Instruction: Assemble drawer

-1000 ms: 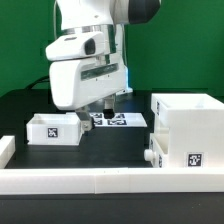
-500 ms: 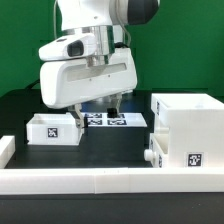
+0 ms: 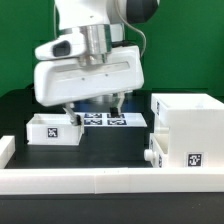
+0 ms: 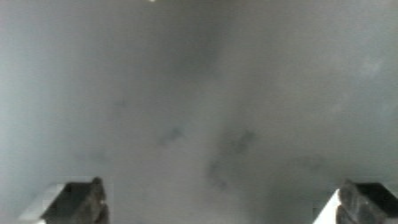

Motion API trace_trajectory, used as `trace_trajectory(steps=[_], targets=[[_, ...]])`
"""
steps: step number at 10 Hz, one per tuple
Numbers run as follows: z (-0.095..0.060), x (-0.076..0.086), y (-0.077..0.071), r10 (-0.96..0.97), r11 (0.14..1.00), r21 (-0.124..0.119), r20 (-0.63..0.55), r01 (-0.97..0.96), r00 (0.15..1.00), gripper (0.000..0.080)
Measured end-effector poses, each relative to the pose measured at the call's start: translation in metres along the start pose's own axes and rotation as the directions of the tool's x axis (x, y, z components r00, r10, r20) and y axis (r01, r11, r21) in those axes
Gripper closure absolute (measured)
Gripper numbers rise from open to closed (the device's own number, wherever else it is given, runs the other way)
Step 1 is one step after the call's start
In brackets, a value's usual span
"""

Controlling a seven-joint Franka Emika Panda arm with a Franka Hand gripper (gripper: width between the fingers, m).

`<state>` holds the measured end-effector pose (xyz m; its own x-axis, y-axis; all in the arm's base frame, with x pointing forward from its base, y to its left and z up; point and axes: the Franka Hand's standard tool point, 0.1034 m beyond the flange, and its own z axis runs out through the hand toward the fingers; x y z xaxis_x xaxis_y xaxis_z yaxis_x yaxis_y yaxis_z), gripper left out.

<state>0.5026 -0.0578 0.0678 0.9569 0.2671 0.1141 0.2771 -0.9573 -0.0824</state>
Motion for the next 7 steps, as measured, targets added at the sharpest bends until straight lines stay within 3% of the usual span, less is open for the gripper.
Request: trace_trajectory(steps=[2,3,7], targets=[[-0.014,-0.015,0.007,0.148,0.989,-0.01,0.0,-0.148,0.989,0.0151],[-0.013,-0.024,0.012,0.197,0.98,-0.004,0.004,-0.197,0.98,0.0151],[-0.012,-0.023,0.007,0.303,0.953,0.002,0.004,-0.303,0.953,0.0151]])
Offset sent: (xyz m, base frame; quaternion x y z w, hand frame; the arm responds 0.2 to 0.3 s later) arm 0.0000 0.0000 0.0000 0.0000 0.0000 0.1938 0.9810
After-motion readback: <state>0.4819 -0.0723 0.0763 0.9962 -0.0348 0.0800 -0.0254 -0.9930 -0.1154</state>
